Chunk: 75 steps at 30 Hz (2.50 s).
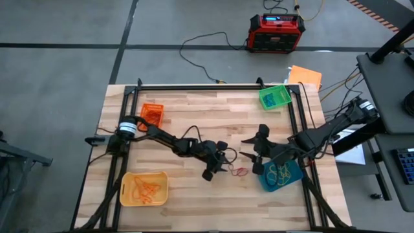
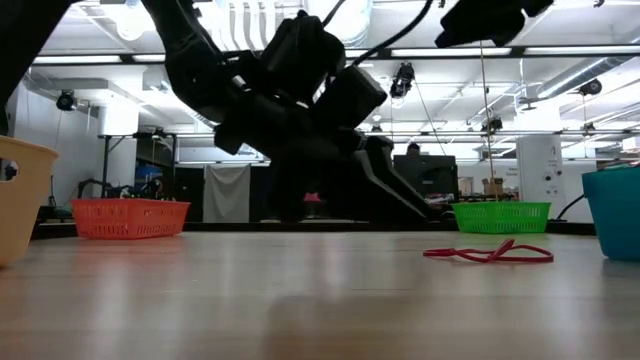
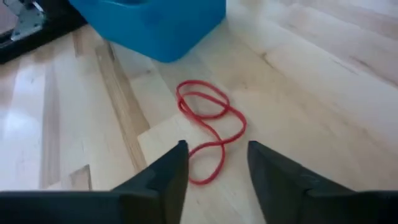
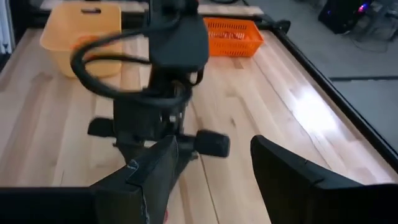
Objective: Sort rubber bands into baskets
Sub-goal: Put the red rubber band into the orange bin
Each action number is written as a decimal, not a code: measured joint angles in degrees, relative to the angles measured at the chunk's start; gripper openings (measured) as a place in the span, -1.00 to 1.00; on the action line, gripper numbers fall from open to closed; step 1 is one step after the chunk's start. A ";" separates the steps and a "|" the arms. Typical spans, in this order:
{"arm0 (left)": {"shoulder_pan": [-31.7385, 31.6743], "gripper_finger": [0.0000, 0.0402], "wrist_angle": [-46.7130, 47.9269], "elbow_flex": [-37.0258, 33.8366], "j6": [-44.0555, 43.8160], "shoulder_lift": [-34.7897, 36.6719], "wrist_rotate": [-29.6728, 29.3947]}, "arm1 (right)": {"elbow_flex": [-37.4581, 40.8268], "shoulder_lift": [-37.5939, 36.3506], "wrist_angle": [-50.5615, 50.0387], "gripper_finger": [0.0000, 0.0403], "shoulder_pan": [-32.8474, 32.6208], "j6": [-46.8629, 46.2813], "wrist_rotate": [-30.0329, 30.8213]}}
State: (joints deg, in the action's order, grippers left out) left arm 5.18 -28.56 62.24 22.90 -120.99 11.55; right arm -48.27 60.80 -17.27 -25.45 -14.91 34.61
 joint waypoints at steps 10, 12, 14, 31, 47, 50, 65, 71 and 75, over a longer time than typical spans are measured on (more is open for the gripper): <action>0.51 0.21 -2.94 0.00 -1.68 -2.56 -3.96 | 1.87 0.67 7.41 -0.01 0.00 1.98 5.87; 0.55 0.23 -4.95 0.00 -2.88 -3.86 -3.11 | 1.88 0.95 7.76 -0.01 0.00 1.46 5.92; 0.58 0.23 -6.42 0.51 -4.09 -5.02 -2.26 | 1.88 0.96 7.80 -0.01 0.00 1.23 5.92; -1.11 0.11 -5.83 3.87 -7.46 -8.52 2.53 | 1.95 0.94 8.19 -0.01 0.00 0.56 5.96; -1.17 -0.98 -6.74 3.63 -5.18 -8.72 2.69 | 2.49 1.20 8.62 -0.01 0.00 2.44 10.42; -1.19 -1.00 -7.49 3.58 -5.17 -8.73 2.07 | 2.49 1.20 7.79 -0.01 0.00 1.42 10.45; -1.74 -1.00 -6.42 -11.88 -3.79 11.43 -7.40 | 1.14 -0.59 0.83 -0.01 0.20 -3.13 20.70; -1.73 -1.00 -3.98 -19.88 -3.36 22.61 -18.11 | 1.14 -0.16 1.23 -0.01 1.68 -3.28 20.96; -1.76 -1.00 0.30 -22.57 -3.86 27.60 -21.97 | 1.44 0.99 1.26 -0.01 2.34 -4.76 20.97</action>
State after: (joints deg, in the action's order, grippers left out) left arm 3.42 -28.26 39.67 19.03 -93.39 -10.42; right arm -46.83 61.79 -16.01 -23.11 -19.67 55.59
